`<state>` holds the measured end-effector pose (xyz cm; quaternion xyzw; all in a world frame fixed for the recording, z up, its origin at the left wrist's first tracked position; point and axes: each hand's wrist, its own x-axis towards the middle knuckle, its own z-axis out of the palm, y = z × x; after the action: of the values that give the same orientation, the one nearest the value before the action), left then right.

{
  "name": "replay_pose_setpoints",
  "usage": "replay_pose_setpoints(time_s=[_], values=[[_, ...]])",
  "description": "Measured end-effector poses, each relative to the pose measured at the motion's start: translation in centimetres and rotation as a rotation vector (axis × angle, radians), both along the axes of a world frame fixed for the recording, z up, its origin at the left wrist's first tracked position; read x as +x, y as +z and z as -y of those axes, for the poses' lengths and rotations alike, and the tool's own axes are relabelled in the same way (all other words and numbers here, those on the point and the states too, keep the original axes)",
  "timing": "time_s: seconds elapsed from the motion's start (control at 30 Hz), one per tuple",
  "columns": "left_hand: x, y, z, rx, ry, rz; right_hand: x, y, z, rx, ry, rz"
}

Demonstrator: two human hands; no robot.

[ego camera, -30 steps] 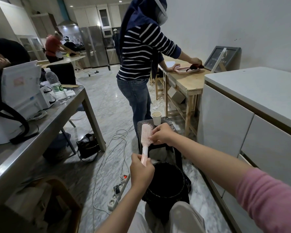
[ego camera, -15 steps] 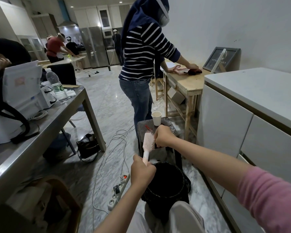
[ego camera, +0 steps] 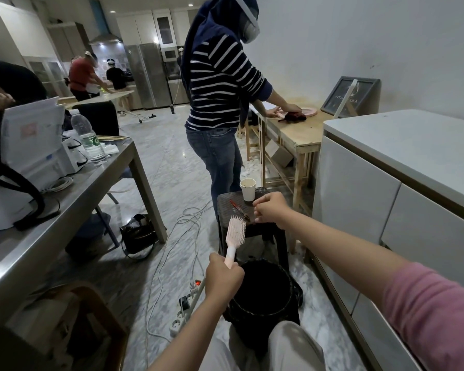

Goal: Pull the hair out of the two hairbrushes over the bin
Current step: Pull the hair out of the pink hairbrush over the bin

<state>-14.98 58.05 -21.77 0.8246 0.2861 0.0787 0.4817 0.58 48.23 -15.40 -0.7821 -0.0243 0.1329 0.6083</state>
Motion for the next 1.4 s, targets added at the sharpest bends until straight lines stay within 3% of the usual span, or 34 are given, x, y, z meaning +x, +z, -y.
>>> replay_pose_setpoints(time_s=[0.27,0.43,0.83,0.97,1.17,1.4], values=[[0.3,0.7,1.0,-0.015,0.007,0.030,-1.4,-2.6,-0.8,-0.413,0.290,0.300],[0.4,1.1,1.5,0.028,0.028,0.036,-2.6,-3.3,-2.3,-0.441,0.289,0.426],[0.3,0.8,1.2,0.067,0.044,0.075,-2.7,-2.7,-2.9,-0.480,0.216,0.332],[0.6,0.9,0.7,0.052,0.041,0.049,-2.6,-2.6,-2.8,-0.369,0.160,0.206],[0.3,1.0,0.5,0.084,0.017,0.055,-2.5,-1.8,-3.0,0.012,0.122,-0.077],[0.5,2.1,0.6,0.162,-0.029,0.095,-2.0,-0.2,-3.1,0.241,0.051,-0.219]])
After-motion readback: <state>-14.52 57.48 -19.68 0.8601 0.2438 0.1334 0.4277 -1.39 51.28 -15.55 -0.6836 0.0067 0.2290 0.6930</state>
